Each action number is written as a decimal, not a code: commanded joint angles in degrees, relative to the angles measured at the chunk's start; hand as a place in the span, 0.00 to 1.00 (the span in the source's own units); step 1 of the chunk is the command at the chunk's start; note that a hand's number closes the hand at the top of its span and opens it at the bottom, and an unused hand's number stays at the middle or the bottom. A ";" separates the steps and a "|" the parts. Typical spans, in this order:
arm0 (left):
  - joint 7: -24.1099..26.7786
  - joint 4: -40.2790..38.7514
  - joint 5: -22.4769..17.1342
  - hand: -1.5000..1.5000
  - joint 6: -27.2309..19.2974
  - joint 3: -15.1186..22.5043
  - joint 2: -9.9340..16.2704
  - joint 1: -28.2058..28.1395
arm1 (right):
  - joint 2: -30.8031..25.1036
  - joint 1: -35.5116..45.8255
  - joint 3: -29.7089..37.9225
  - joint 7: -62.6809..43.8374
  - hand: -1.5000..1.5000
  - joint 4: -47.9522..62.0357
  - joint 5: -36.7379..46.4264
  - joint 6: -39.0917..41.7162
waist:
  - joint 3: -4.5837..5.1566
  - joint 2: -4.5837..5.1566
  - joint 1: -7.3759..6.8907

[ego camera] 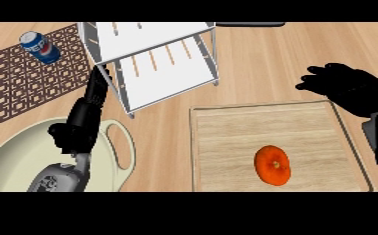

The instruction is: Pick the squash from the tray and place it in the tiered basket

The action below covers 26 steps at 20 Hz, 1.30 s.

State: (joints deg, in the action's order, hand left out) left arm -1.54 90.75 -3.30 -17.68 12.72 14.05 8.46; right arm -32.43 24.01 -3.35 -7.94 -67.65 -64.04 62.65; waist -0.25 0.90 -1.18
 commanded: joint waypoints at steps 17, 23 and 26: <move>-1.13 -2.64 3.42 0.50 -2.99 1.56 -3.07 1.91 | -9.31 8.27 15.63 1.00 0.00 -40.80 33.67 14.96 | 0.03 -0.71 1.81; -2.36 -1.61 3.40 0.50 -2.72 0.71 -2.94 2.07 | -6.80 5.15 13.35 1.57 0.00 -46.82 39.08 15.02 | 0.13 -0.71 0.90; 0.27 -1.94 1.73 0.50 -0.74 -0.90 -1.93 0.84 | -2.82 1.59 13.04 2.85 0.00 -50.78 44.64 16.14 | 0.09 -0.54 0.66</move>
State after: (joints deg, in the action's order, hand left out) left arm -2.25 90.34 -0.65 -19.90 12.55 12.13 8.64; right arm -38.66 27.11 10.72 -8.46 -114.54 -24.96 68.23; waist -0.24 0.10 -0.40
